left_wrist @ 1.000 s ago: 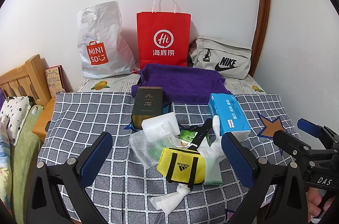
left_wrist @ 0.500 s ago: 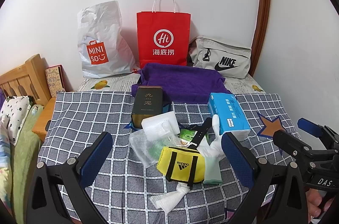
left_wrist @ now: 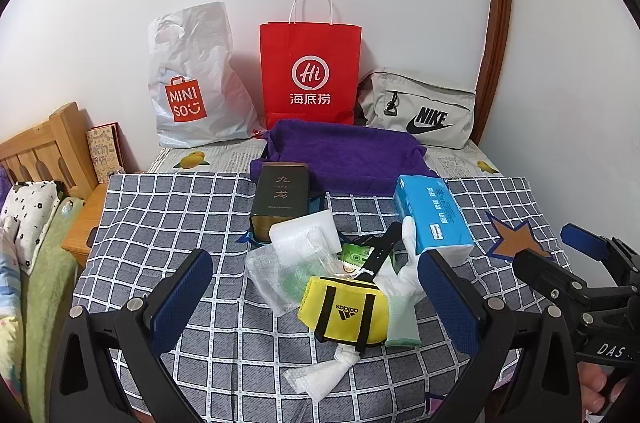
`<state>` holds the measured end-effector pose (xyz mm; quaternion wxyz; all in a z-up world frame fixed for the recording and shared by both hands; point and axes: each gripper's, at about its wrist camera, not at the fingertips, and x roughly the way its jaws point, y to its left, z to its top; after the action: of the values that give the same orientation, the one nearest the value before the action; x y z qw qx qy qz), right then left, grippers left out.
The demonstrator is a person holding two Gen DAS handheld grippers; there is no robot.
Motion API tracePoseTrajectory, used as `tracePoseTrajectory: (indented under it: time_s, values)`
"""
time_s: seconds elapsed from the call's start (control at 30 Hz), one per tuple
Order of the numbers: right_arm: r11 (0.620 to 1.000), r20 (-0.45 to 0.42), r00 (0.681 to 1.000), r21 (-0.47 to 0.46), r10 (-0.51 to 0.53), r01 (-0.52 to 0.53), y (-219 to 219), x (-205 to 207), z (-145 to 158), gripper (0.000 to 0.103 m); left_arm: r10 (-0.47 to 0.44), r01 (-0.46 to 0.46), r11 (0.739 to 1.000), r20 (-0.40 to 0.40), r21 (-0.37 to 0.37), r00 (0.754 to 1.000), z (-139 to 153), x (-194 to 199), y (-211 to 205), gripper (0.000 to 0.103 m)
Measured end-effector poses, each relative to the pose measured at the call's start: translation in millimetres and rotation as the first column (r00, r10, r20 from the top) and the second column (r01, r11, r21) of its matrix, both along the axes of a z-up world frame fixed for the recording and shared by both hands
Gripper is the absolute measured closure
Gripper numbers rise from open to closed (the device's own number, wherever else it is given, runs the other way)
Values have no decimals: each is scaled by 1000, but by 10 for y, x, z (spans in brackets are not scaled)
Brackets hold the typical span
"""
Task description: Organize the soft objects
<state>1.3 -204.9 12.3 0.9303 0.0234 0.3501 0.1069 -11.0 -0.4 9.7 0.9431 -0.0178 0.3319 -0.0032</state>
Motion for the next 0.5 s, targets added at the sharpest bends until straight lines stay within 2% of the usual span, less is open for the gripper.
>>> tracePoseTrajectory:
  time_s: [0.5]
  values:
    - [1000, -1, 1000, 10, 1, -1, 2, 37, -24, 1, -5, 5, 1000, 3, -21, 1000, -26, 34, 71, 0]
